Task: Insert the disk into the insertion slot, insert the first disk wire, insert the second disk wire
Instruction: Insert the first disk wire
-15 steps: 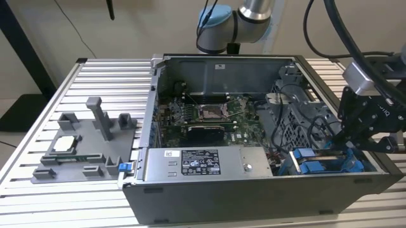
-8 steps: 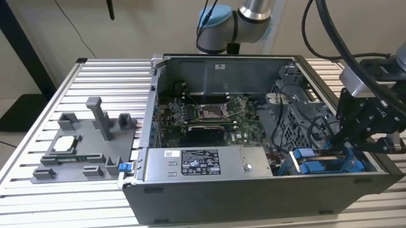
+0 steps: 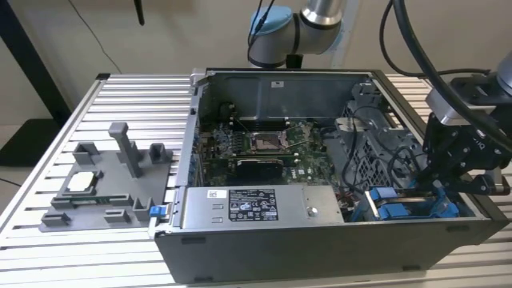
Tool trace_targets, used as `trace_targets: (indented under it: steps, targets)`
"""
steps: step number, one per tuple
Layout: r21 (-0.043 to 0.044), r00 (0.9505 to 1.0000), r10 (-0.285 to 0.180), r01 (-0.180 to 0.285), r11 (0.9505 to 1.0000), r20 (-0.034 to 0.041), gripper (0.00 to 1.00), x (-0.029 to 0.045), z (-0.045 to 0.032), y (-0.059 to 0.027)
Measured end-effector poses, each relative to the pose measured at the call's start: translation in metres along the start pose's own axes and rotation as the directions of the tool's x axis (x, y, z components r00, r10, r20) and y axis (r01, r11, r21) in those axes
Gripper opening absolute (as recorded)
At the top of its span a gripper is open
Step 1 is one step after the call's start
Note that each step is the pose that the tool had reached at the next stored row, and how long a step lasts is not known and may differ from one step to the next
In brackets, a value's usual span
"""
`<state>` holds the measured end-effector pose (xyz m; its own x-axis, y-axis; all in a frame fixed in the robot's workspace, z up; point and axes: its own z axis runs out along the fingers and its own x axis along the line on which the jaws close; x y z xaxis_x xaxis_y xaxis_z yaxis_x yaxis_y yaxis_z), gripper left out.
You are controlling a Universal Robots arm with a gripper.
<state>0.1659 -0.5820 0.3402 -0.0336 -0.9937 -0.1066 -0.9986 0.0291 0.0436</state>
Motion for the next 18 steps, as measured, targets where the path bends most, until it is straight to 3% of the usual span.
trace_targets:
  steps: [11,12,14,18]
  targets:
    - [0.0072,1.0,-0.001,0.001,1.0,-0.0009,0.0,0.0007,0.0071,0.0018]
    - [0.0072,1.0,-0.001,0.001,1.0,0.0005,1.0,0.0007,0.0077,0.0022]
    - [0.0073,1.0,-0.001,0.001,1.0,0.0011,1.0,0.0008,0.0073,0.0026]
    - [0.0081,1.0,-0.001,0.001,1.0,0.0009,1.0,-0.0004,-0.0031,0.0034]
